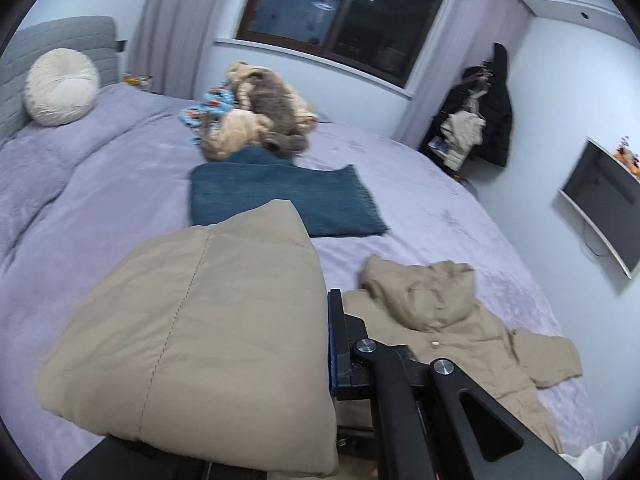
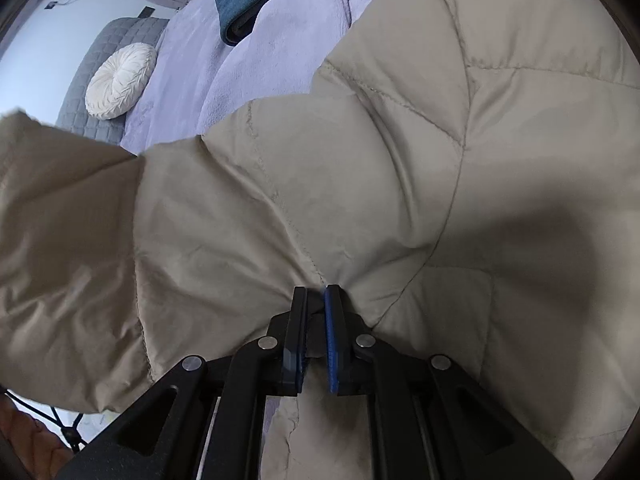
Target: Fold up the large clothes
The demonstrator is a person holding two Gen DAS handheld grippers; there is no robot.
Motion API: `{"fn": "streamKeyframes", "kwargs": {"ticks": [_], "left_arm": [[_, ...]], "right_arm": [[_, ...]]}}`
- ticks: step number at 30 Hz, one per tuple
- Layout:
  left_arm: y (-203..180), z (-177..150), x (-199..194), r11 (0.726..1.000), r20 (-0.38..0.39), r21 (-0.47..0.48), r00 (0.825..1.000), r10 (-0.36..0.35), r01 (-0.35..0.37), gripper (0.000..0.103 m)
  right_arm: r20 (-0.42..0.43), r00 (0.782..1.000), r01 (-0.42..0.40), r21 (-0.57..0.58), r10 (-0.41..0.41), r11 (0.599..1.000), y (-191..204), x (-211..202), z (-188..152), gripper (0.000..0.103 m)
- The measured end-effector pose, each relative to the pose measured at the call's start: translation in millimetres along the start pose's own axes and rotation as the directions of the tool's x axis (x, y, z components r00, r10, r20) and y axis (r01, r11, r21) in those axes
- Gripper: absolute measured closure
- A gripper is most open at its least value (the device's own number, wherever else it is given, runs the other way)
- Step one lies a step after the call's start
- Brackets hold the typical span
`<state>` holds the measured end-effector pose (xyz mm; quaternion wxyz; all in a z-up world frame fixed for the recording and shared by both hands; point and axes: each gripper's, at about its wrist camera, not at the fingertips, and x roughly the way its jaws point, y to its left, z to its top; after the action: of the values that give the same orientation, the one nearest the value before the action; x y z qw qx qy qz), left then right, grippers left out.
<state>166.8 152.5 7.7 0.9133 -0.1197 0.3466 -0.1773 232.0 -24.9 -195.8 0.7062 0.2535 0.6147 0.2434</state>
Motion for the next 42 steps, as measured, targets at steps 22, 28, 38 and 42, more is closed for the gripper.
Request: {"fn": "streamKeyframes", "kwargs": {"ticks": [22, 28, 38, 42], "left_arm": [[-189, -126, 152, 0.931, -0.309, 0.366, 0.943, 0.122, -0.001, 0.0], [-116, -91, 101, 0.97, -0.264, 0.228, 0.954, 0.139, -0.078, 0.0], [30, -100, 93, 0.92, -0.379, 0.025, 0.848, 0.371, -0.391, 0.049], [27, -119, 102, 0.908, -0.382, 0.053, 0.832, 0.403, -0.415, 0.049]], "right_arm": [[0.266, 0.921, 0.213, 0.269, -0.285, 0.939, -169, -231, -69, 0.093], [0.302, 0.908, 0.263, 0.129, -0.29, 0.956, -132, -241, -61, 0.058], [0.401, 0.747, 0.664, -0.469, -0.53, 0.582, 27, -112, -43, 0.01], [0.443, 0.686, 0.727, -0.423, -0.577, 0.54, 20, -94, -21, 0.048]]}}
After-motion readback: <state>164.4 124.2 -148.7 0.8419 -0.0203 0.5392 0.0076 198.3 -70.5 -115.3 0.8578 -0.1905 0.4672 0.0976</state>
